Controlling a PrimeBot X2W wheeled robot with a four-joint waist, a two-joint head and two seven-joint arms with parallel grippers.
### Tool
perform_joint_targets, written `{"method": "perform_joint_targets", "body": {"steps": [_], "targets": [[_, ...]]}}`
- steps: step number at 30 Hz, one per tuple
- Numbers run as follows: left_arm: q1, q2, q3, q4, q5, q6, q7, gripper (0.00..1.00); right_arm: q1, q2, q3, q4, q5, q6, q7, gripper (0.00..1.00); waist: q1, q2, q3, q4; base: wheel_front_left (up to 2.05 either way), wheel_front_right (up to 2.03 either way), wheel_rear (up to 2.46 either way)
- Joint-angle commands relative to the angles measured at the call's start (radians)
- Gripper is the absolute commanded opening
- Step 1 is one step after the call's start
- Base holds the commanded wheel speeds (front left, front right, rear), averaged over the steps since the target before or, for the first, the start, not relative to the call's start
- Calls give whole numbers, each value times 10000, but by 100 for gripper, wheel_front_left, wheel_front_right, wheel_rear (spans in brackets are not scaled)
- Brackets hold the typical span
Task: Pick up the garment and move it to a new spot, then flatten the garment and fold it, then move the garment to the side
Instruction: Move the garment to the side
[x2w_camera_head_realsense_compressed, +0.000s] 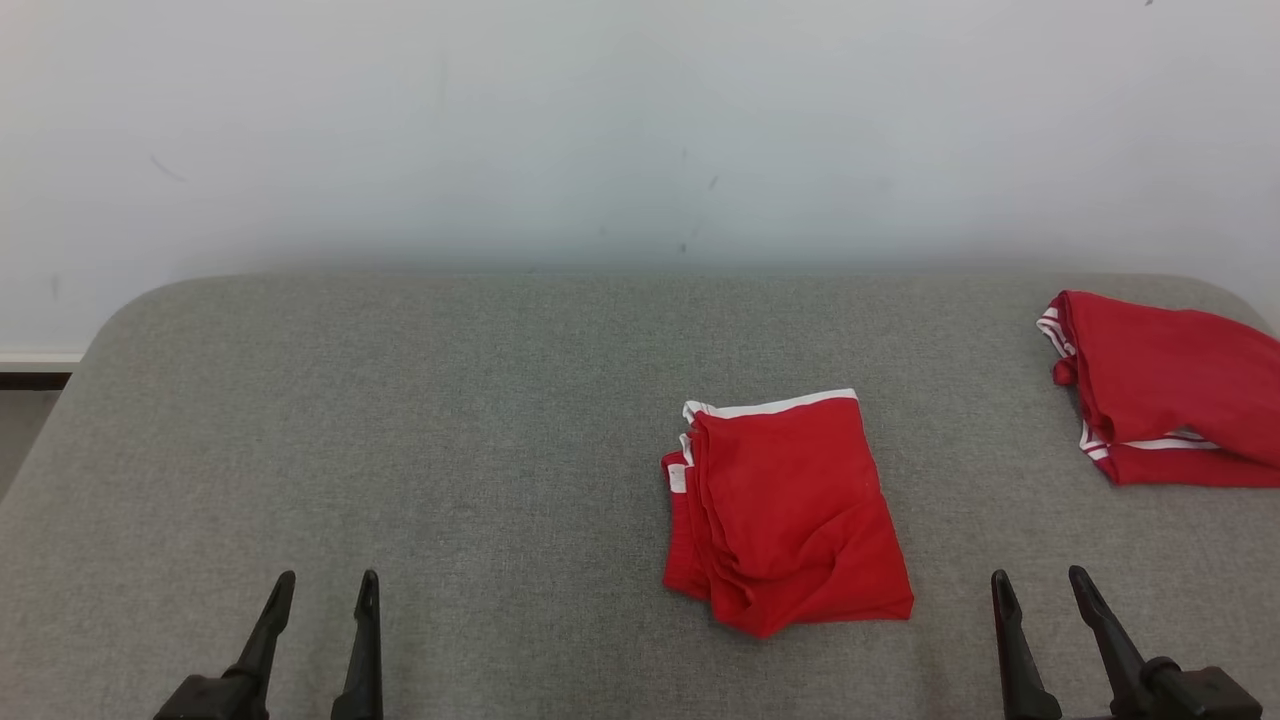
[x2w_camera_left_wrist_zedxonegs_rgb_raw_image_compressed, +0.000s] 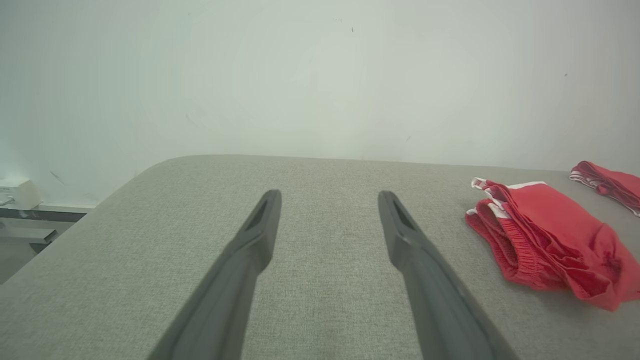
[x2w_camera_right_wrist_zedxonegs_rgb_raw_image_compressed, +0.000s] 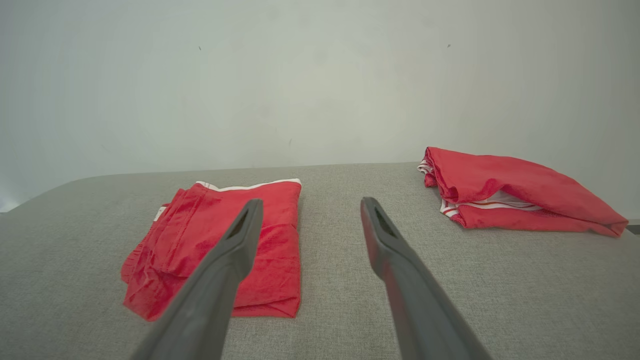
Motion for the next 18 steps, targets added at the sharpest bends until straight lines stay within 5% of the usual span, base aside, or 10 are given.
{"method": "perform_joint_targets", "body": {"steps": [1, 18], "targets": [[-70, 55, 1, -68, -64, 24, 24, 100, 60, 39, -30, -61, -51, -29, 38, 100, 0, 1, 6, -7, 0, 0, 0], [-93, 149, -41, -93, -239, 169, 24, 100, 66, 74, -74, 6, -53, -29, 122, 100, 0, 1, 41, -32, 0, 0, 0]]}}
